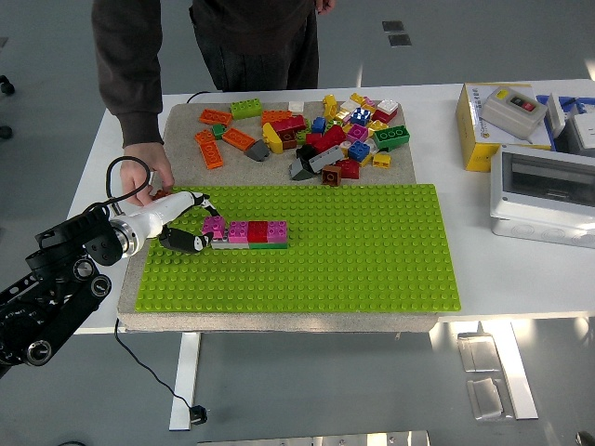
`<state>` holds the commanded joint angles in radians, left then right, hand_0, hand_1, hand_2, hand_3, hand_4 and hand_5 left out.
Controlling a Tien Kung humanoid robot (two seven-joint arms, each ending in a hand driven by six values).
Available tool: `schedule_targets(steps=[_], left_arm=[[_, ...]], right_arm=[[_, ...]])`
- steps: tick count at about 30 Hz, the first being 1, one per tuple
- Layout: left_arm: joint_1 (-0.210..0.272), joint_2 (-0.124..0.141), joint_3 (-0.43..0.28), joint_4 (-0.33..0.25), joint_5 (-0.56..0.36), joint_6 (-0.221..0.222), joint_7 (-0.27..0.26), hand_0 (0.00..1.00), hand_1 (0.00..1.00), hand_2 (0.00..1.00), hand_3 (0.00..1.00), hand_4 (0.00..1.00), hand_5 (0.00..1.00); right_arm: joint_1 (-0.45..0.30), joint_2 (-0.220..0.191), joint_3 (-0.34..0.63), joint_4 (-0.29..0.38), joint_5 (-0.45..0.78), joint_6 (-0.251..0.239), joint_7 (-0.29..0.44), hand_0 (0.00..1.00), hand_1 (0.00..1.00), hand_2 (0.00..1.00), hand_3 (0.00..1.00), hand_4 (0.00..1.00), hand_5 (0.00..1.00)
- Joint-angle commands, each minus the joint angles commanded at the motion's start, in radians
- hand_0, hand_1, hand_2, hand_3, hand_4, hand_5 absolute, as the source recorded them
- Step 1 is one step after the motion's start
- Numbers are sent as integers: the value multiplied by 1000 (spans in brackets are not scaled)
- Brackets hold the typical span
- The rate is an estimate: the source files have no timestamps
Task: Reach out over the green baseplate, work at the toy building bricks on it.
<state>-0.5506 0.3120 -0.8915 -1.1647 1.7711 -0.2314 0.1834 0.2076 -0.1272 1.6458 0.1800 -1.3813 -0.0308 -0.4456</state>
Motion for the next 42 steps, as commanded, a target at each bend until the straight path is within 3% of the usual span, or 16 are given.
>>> schedule_targets(steps=[13,42], left_arm=[[13,-29,7,19,-2,27,-23,929,958,983,569,502,184],[13,-34,11,54,0,58,-58,925,957,978,585,520,204]], right_arm=[[0,2,-7,0,2,-1,1,652,555,585,741,583,998],[-1,4,-10,0,2,0,0,652,561,586,742,581,998]])
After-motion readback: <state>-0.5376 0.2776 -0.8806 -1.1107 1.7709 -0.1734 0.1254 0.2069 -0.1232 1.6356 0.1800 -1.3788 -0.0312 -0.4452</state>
